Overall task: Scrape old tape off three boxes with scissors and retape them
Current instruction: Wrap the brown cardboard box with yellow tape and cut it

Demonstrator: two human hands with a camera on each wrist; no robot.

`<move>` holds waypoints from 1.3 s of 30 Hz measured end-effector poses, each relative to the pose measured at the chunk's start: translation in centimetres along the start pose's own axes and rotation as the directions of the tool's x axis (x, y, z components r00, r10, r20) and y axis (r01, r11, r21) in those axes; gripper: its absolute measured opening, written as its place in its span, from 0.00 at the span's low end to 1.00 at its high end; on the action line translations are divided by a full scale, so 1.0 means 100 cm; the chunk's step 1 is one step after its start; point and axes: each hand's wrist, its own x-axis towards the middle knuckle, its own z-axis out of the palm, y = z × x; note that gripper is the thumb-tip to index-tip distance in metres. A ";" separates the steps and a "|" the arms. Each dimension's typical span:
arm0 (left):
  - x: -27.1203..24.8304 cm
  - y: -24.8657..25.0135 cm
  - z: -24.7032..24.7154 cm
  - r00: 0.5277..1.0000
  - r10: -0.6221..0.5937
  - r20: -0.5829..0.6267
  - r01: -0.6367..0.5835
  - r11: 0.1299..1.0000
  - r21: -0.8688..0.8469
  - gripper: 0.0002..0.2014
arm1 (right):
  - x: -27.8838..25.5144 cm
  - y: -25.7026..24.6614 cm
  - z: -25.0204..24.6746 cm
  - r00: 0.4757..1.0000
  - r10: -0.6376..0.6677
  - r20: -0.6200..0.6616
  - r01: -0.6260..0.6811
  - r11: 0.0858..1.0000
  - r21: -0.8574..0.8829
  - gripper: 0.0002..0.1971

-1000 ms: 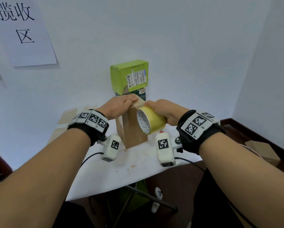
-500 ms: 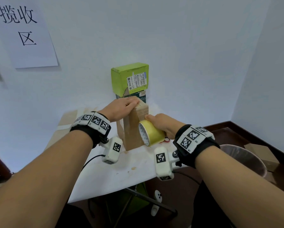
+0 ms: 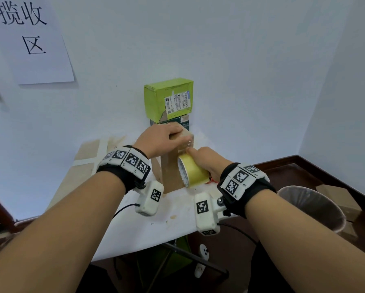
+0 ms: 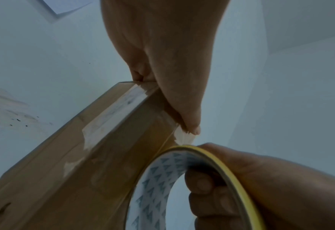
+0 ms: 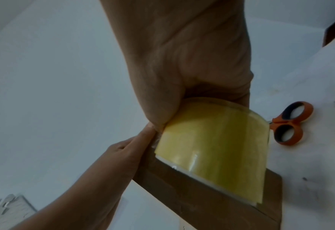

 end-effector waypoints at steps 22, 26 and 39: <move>0.000 -0.001 0.002 1.000 0.009 0.002 -0.009 0.995 0.099 0.30 | 0.013 0.021 -0.050 0.996 0.085 0.012 -0.086 0.989 0.122 0.24; 0.002 -0.001 0.003 1.000 0.005 0.018 -0.007 0.994 0.110 0.30 | 0.034 0.049 -0.058 0.986 0.141 -0.088 -0.147 0.987 -0.071 0.11; 0.010 -0.021 0.011 0.999 0.034 0.007 -0.034 0.995 0.089 0.31 | 0.060 0.044 -0.030 0.981 0.190 0.029 -0.073 0.510 -0.857 0.22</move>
